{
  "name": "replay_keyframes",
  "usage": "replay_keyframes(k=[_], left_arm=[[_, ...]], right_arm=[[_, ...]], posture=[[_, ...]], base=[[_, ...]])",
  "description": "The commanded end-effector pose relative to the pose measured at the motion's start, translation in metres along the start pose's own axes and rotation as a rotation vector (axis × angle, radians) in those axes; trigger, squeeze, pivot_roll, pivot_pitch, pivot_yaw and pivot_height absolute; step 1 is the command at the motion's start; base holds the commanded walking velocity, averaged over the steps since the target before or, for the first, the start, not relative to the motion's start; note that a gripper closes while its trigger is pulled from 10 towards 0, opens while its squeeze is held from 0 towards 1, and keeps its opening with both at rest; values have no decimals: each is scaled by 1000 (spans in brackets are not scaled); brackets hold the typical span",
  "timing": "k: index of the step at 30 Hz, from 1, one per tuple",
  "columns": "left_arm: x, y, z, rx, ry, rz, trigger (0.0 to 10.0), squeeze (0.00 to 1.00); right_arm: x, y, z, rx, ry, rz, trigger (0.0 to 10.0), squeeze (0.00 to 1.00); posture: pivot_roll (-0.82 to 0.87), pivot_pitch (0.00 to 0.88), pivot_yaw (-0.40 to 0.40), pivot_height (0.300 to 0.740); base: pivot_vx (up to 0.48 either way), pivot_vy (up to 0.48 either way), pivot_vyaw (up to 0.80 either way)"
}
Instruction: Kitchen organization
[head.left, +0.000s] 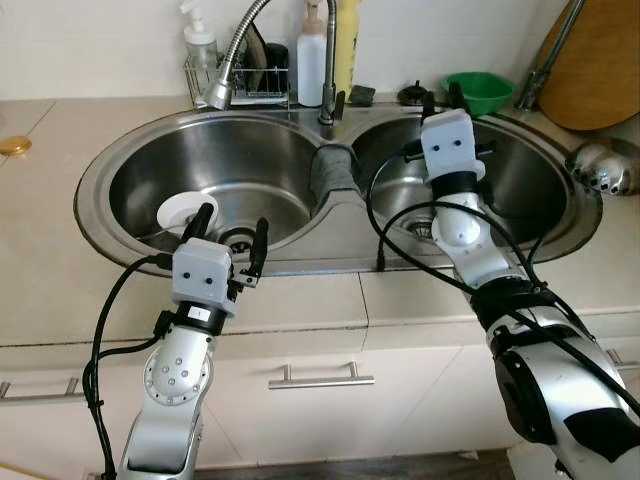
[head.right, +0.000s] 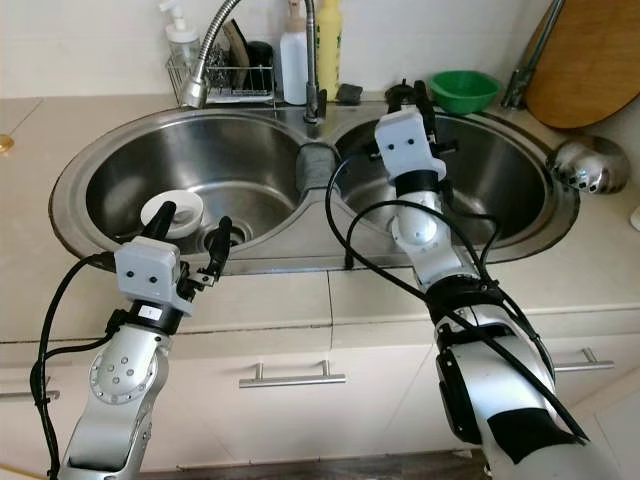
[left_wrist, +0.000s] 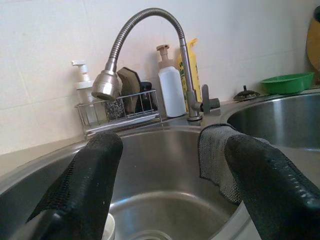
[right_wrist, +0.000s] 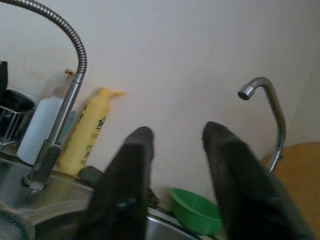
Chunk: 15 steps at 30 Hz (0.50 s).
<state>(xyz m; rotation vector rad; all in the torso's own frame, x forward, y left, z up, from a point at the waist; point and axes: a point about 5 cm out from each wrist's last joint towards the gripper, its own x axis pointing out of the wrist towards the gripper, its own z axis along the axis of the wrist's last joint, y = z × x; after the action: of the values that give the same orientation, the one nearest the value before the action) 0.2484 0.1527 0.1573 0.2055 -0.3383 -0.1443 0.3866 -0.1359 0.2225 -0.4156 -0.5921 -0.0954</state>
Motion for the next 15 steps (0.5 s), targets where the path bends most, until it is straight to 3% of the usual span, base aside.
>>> replay_keyframes(k=[1,9,15], left_arm=[[-1,0,0,11,6,-6,10000,0],[0,-1,-1,4,17,-11,10000,0],[-1,-1,-2,0,30,-5,10000,0]], right_arm=[[4,-3,2,21,1,-22,10000,1000],[4,-6,0,122,35,-36,10000,1000],[-5,1,6,238,17,7,10000,1000]], posture=[[90,26,-20,740],[82,33,-20,740],[80,39,-24,740]], base=[[0,0,0],[0,0,0],[0,0,0]])
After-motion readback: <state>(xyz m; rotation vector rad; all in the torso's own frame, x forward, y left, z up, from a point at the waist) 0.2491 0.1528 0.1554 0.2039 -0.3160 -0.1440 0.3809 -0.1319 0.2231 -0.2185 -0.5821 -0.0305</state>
